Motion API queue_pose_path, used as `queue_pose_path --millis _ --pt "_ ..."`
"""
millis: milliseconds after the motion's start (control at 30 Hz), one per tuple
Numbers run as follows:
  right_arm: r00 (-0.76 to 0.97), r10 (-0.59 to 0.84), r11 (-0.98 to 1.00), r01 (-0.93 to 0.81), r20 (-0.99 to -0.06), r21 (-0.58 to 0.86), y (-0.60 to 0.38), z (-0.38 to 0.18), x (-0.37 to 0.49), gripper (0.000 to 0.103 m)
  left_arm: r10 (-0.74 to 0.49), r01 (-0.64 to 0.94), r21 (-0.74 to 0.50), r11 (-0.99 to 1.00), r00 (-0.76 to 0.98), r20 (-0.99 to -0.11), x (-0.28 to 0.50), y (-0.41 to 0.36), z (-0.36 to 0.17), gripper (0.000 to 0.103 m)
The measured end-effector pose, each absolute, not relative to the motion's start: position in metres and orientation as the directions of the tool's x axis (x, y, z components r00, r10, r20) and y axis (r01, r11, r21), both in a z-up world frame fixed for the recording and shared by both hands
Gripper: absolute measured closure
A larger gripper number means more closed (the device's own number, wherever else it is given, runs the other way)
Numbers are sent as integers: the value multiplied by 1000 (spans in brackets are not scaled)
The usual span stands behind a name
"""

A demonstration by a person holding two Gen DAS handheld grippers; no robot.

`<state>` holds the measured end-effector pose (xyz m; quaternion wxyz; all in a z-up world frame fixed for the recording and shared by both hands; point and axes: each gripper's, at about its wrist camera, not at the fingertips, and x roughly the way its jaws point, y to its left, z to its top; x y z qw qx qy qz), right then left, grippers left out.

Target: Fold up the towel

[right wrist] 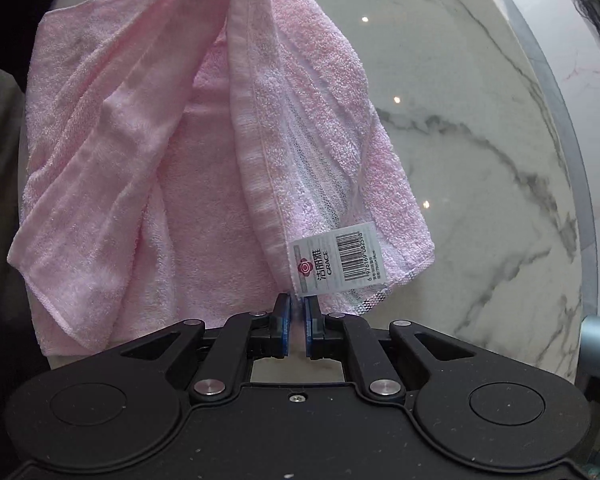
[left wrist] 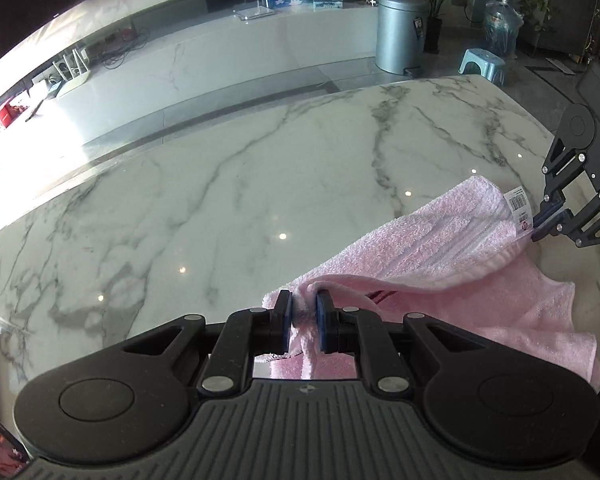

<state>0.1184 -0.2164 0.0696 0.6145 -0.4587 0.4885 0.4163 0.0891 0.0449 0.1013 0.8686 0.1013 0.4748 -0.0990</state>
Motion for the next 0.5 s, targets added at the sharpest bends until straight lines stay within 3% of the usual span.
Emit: queue_pose_path --millis 300,500 --pt "164 139 238 -963 -977 -127 -222 97 81 81 -44 297 126 946 505 -862 100 30 102 92" --pt "78 244 266 -964 -967 -11 -214 96 47 73 -23 299 143 943 487 -873 102 31 103 92"
